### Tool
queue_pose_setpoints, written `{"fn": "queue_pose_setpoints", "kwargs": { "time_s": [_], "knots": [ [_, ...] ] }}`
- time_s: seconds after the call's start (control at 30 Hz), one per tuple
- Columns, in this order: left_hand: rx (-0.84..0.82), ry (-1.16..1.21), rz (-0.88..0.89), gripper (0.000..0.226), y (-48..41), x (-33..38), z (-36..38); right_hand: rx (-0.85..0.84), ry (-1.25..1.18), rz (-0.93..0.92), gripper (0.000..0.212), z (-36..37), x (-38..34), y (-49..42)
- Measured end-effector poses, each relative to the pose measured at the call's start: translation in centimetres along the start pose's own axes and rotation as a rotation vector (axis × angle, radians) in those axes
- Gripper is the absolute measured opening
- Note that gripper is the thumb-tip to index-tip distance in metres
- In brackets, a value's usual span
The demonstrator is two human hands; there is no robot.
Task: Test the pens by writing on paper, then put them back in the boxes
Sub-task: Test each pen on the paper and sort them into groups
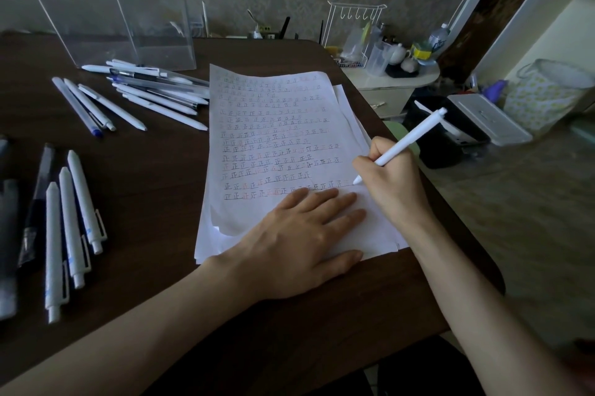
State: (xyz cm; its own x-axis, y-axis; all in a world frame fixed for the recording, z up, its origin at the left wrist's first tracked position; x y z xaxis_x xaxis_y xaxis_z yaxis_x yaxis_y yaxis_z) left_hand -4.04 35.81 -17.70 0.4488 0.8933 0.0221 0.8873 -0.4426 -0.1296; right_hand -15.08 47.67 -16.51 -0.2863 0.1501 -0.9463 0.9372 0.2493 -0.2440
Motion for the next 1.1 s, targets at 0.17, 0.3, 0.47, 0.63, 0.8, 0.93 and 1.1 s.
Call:
{"fn": "queue_pose_setpoints", "kwargs": {
  "time_s": [0.17,0.3,0.47,0.63,0.8,0.93,1.1],
  "knots": [
    [0.023,0.044,-0.006,0.064,0.0,0.0,-0.4,0.034,-0.137,-0.064,0.031,-0.3,-0.6,0.2],
    [0.234,0.062,-0.063,0.044,0.7,-0.2,-1.4,0.005,-0.054,-0.106,0.015,-0.1,-0.6,0.2],
    [0.284,0.312,-0.305,0.062,2.0,-1.4,-2.1,-0.212,-0.081,-0.106,0.024,0.2,-0.9,0.6],
    [0.247,0.473,-0.198,0.069,1.8,-1.6,-1.9,-0.287,-0.092,-0.115,0.023,0.7,-1.5,1.1],
    [0.183,0.519,-0.129,0.065,1.9,-1.7,-1.9,-0.404,-0.007,-0.165,0.032,1.2,-1.5,1.4],
    [0.094,0.555,-0.175,0.054,2.1,-1.7,-2.1,-0.424,-0.019,-0.202,0.028,1.6,-1.8,1.6],
    [0.051,0.488,-0.302,0.046,4.3,-3.0,-2.9,-0.472,0.027,-0.204,0.038,3.2,-3.2,1.3]
  ]
}}
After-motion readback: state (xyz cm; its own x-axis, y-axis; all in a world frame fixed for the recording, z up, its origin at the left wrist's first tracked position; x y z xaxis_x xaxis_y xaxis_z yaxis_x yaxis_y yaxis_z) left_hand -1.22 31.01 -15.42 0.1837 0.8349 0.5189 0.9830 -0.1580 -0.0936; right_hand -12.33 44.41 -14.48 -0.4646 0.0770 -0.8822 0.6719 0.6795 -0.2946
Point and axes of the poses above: each hand's wrist, its own y-axis away from the middle knuckle, its own z-axis out of the palm, x = y × z, the point moved 3 cm from there along -y, towards the middle knuckle, and after that the axes turned 14 degrees about -y, right-handed, at the moved point
